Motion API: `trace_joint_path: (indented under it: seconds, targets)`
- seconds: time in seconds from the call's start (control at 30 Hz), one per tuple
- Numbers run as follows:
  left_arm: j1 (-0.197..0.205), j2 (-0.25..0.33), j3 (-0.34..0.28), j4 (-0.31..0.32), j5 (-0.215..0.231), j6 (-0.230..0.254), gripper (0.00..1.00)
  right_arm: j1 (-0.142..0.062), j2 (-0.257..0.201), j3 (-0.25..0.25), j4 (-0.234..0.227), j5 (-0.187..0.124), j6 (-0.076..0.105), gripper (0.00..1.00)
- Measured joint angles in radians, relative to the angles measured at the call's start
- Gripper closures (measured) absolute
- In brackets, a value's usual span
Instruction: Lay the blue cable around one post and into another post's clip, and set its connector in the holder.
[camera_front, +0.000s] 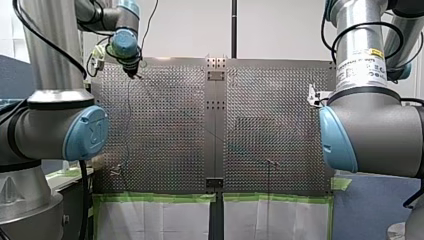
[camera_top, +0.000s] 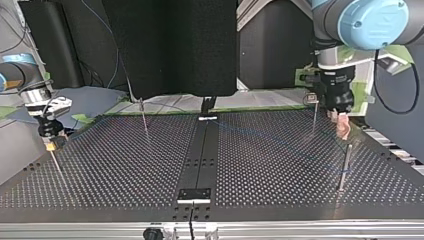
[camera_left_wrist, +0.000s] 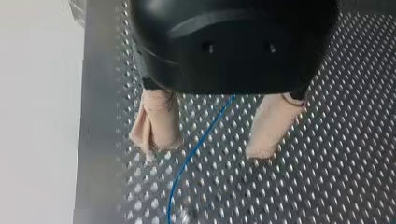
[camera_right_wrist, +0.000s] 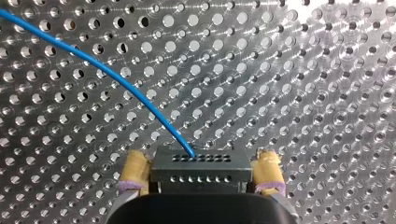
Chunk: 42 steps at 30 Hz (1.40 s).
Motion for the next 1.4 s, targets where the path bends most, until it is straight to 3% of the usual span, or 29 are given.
trace_joint_path:
  seconds: [0.2, 0.43, 0.73, 0.93, 1.4]
  targets:
    - [-0.05, -0.005, -0.061, 0.061, 0.061, -0.06, 0.0, 0.0, 0.0, 0.0, 0.0, 0.0, 0.0, 0.02]
    - [-0.121, -0.067, -0.133, 0.133, 0.117, -0.132, 0.0, 0.0, 0.0, 0.0, 0.0, 0.0, 0.0, 0.02]
    - [-0.212, -0.157, -0.223, 0.223, 0.053, -0.218, 0.0, 0.0, 0.0, 0.0, 0.0, 0.0, 0.0, 0.02]
    - [-0.275, -0.22, -0.287, 0.287, -0.004, -0.233, 0.0, 0.0, 0.0, 0.0, 0.0, 0.0, 0.0, 0.02]
    - [-0.417, -0.362, -0.429, 0.429, -0.025, -0.248, 0.0, 0.0, 0.0, 0.0, 0.0, 0.0, 0.0, 0.02]
